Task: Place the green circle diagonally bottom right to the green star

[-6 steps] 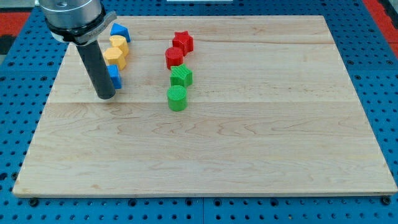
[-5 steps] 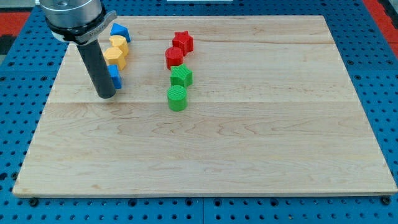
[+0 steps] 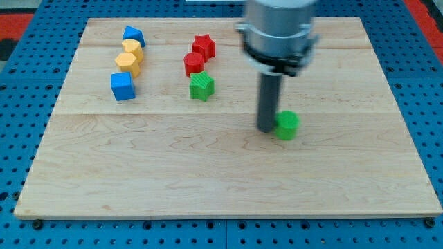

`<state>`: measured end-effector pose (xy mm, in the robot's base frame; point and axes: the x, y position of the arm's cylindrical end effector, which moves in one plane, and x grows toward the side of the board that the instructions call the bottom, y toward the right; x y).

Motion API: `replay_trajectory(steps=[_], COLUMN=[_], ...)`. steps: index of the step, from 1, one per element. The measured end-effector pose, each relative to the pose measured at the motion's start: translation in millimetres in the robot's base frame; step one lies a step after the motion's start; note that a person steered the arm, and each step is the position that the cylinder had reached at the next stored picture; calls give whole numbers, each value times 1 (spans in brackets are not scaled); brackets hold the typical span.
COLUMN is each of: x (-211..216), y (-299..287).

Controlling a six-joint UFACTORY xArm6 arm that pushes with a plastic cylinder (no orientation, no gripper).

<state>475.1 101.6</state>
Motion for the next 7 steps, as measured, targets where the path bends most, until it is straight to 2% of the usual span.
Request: replay_trajectory(steps=[1, 2, 3, 5, 6, 7], x=[-18, -11, -2, -30, 20, 11], y=[-13, 58, 72, 99, 81, 78])
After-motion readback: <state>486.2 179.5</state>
